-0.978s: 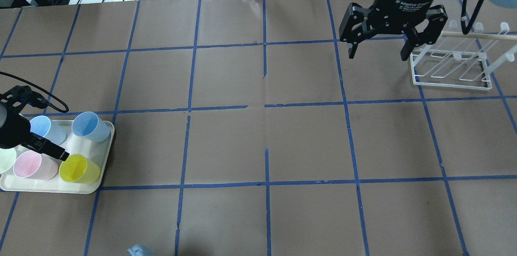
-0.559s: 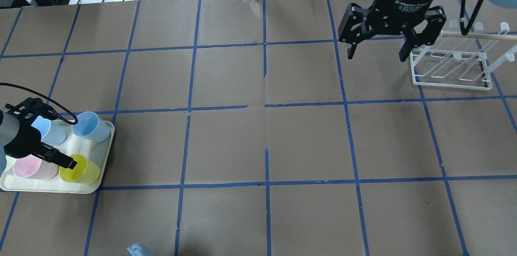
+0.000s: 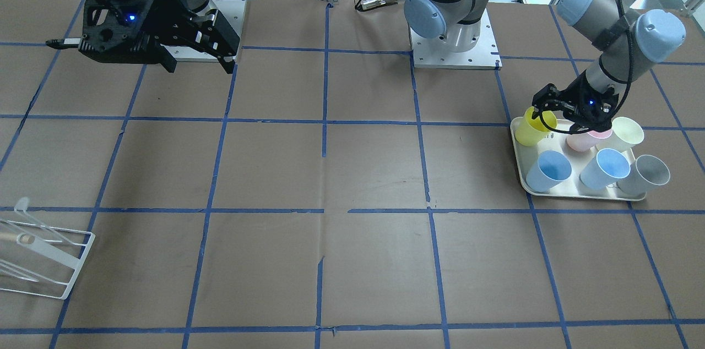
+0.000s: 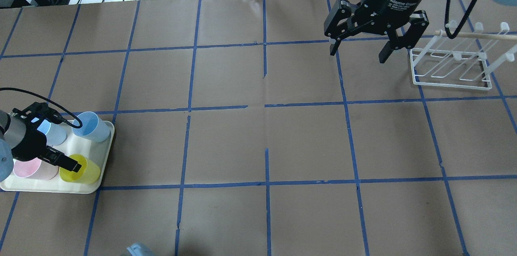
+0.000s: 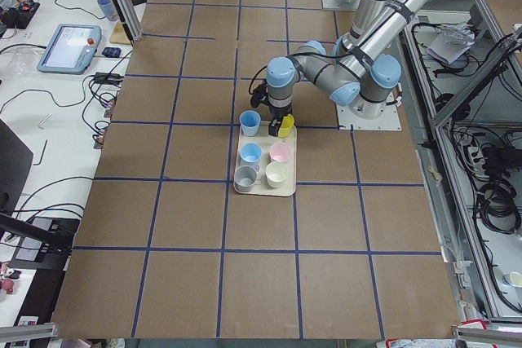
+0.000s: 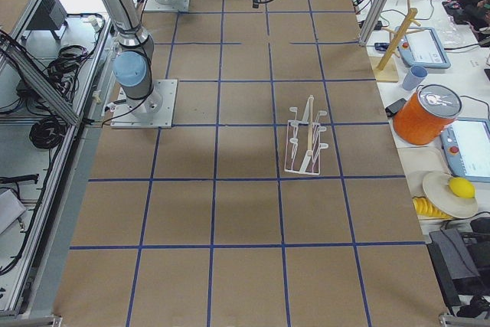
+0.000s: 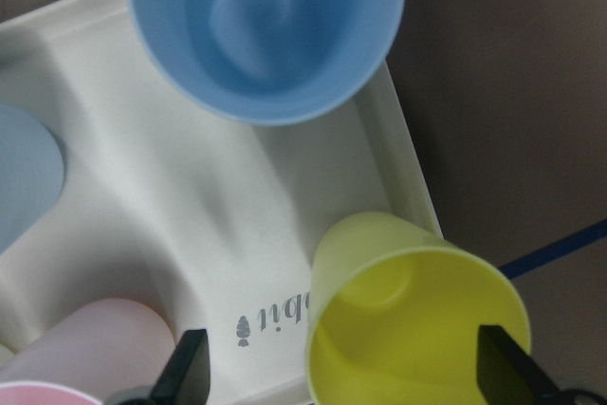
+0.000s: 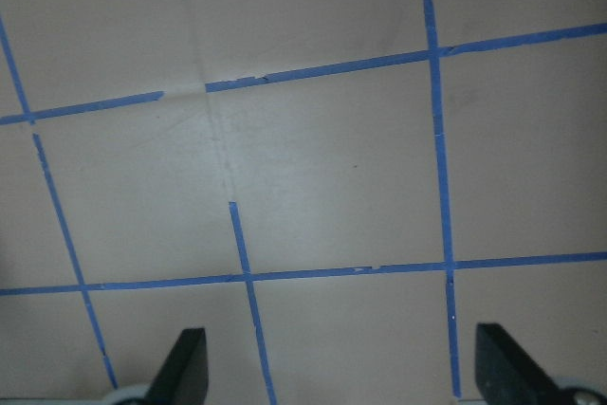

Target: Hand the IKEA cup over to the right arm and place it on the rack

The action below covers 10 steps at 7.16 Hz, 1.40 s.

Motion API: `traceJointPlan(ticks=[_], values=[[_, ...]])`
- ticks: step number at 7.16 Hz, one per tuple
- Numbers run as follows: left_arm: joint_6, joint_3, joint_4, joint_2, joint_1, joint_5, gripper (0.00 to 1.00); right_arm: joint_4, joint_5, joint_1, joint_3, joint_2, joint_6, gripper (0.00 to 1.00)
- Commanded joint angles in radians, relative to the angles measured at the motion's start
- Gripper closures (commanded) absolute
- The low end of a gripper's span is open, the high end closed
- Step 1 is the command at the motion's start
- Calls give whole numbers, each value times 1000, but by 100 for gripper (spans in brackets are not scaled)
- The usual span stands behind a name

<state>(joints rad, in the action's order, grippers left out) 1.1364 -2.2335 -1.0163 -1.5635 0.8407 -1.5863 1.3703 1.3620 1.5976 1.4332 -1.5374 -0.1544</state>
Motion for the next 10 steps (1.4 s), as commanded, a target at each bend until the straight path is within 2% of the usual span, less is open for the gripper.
traceJointPlan(ticks=[1,2,3,4,5,6,8,9,10], values=[[-3,0,18,-23,0,-12,0,-19,-172,-82,1,2,-4,0],[-3,0,42,-36,0,-20,0,-22,-302,-125,4,3,-7,0],[-6,-11,42,-43,0,-20,2,-16,-408,-154,54,3,-8,0],[-10,-50,71,-29,0,-18,7,-1,-464,-157,131,3,-2,0],[2,-85,173,-49,0,-20,16,12,-612,-162,179,3,-11,0],[2,-83,188,-47,0,-23,32,18,-645,-162,179,3,-7,0],[19,-81,189,-44,0,-23,87,59,-650,-162,187,3,-10,0],[19,-80,189,-40,0,-24,100,59,-723,-162,188,5,-17,0],[19,-80,182,-14,0,-15,100,59,-757,-162,188,5,-39,0]])
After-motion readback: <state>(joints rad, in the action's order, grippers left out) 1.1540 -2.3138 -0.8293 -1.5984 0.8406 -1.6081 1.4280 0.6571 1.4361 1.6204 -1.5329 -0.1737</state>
